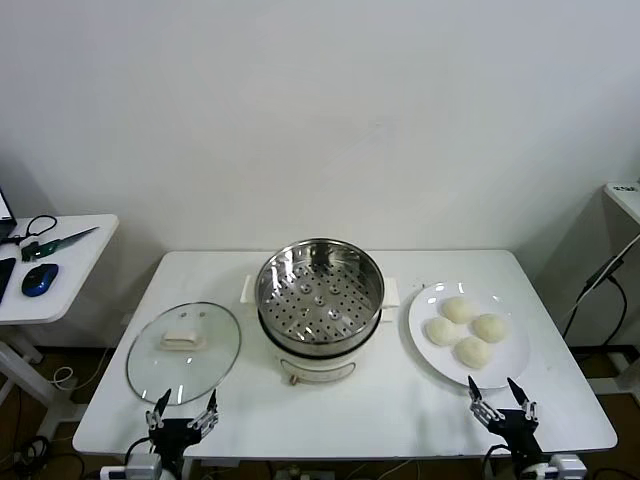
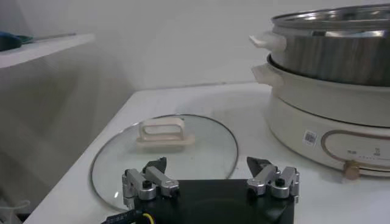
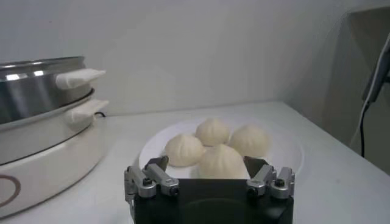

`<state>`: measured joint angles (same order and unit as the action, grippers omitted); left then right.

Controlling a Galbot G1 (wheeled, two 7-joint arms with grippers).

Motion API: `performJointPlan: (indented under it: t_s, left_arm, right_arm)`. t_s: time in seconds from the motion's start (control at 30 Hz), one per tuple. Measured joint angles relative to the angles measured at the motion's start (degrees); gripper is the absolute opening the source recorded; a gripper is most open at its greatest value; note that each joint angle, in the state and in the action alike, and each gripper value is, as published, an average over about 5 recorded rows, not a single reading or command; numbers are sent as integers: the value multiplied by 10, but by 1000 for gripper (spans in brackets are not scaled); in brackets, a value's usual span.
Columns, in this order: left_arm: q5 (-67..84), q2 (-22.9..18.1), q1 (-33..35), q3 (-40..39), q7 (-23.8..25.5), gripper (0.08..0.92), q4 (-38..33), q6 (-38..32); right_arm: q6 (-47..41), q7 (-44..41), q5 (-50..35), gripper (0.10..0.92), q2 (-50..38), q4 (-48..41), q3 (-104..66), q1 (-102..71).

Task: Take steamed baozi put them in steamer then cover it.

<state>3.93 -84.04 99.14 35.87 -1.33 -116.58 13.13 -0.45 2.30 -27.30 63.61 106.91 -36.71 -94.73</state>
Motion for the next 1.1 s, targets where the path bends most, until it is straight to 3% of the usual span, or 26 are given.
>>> performJointPlan:
  t_s: [0.23,0.4,0.57,0.73,1.1]
  left_arm:
    - [3,2,-3,-4,0,823,1,-1]
    - [6,4,-1,-10,-1,823,4,-7]
    - [6,5,-3,-14,-1,823,8,-12]
    - [6,6,-5,-17,-2,823,11,-16]
    - [3,6,-3,-19,-3,823,21,-24]
  right_arm:
    - [-73,20,33,823,-58,-26,21,104]
    - [-141,-26,52,823,-142,-67,72,224]
    - [-171,-129,85,823,-239,-124,185,372]
    - [-145,-267,136,823,-303,-200,356,553]
    - [-26,-556,222,823,-327,-360,742,930]
